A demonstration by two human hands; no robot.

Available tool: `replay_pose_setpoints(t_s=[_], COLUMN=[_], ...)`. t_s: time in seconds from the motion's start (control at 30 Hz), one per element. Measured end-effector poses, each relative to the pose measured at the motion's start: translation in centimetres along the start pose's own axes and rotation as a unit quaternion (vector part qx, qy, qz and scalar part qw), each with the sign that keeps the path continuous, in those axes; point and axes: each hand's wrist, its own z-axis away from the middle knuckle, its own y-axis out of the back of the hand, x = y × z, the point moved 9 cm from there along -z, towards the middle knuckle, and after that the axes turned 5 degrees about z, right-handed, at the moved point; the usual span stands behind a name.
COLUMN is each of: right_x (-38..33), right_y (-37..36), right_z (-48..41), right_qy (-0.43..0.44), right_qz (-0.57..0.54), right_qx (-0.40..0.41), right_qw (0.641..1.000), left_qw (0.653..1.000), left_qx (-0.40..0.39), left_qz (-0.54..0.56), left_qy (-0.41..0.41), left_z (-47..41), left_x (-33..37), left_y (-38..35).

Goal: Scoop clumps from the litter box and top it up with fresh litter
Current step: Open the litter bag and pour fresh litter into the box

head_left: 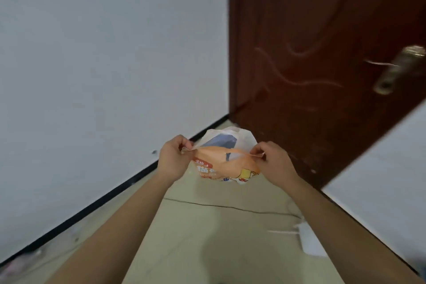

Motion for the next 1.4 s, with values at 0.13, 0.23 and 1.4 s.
replay_pose_setpoints(t_s=[0.13, 0.23, 1.4], right_x=[-10.9, -17.2, -29.9], right_y=[-10.0, -17.4, -101.9], right_z=[-6.7, -10.1, -21.4], right_qy=[0.077, 0.123, 0.111], right_qz=[0.010, 0.007, 0.067], right_qx=[-0.067, -0.112, -0.371], right_qw=[0.995, 0.986, 0.919], left_qw=[0.988, 0.968, 0.888], left_qx=[0.129, 0.207, 0.288], left_qz=[-0.068, -0.118, -0.158], left_qy=[0.043, 0.080, 0.321], left_z=[-2.6, -3.2, -19.6], left_x=[-7.0, -11.9, -83.5], left_y=[13.3, 20.9, 51.5])
